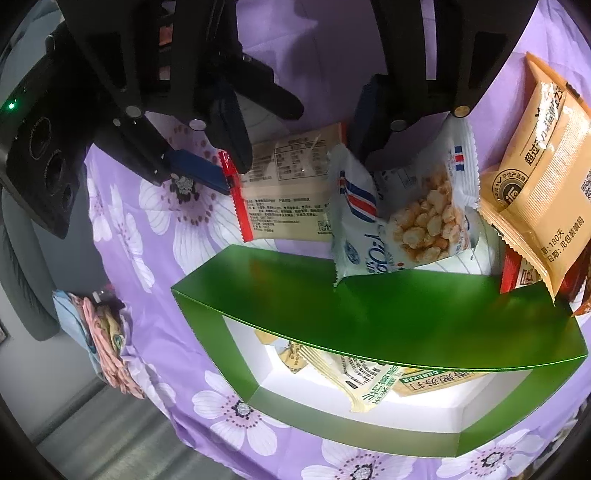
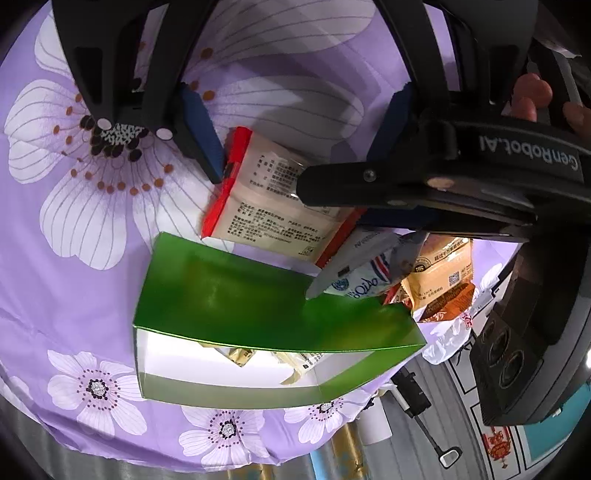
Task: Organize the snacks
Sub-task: 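Move the right gripper toward the red-edged white snack packet, then grasp the red-edged white packet with the right gripper and lift it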
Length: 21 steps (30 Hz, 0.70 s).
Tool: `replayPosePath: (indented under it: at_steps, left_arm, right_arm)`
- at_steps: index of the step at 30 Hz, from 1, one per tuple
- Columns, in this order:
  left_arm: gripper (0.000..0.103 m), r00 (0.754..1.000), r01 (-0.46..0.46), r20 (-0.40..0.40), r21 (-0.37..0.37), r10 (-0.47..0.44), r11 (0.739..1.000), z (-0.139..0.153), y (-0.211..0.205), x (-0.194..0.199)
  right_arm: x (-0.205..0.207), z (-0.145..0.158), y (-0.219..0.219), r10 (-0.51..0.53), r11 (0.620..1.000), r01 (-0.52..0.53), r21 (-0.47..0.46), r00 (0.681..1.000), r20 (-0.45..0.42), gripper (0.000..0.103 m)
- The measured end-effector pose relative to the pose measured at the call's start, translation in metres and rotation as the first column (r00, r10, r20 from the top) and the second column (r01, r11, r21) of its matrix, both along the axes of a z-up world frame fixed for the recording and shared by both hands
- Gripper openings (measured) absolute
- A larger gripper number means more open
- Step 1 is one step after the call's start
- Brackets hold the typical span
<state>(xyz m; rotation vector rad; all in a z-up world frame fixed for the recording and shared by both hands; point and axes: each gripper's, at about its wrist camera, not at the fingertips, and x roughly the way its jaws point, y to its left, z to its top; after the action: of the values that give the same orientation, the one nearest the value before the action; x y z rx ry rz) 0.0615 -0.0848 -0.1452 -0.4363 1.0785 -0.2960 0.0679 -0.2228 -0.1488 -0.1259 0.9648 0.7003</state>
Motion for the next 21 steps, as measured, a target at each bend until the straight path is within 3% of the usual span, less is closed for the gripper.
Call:
replayPosePath:
  at_steps: [7, 12, 21]
  left_arm:
    - [0.037, 1.000, -0.023, -0.017, -0.019, 0.023, 1.000, -0.002, 0.003, 0.001]
    - [0.036, 0.999, -0.043, -0.030, -0.058, 0.042, 0.997, -0.004, 0.006, -0.002]
    - [0.033, 0.997, -0.063, -0.055, -0.118, 0.056, 0.991, -0.004, 0.015, -0.016]
  right_arm:
    - [0.005, -0.001, -0.002, -0.019, 1.000, 0.019, -0.018, 1.000, -0.006, 0.067]
    - [0.002, -0.001, 0.000, -0.017, 0.999, 0.017, -0.051, 1.000, 0.015, 0.050]
    - [-0.011, 0.001, -0.004, 0.003, 1.000, -0.002, -0.027, 1.000, 0.017, 0.044]
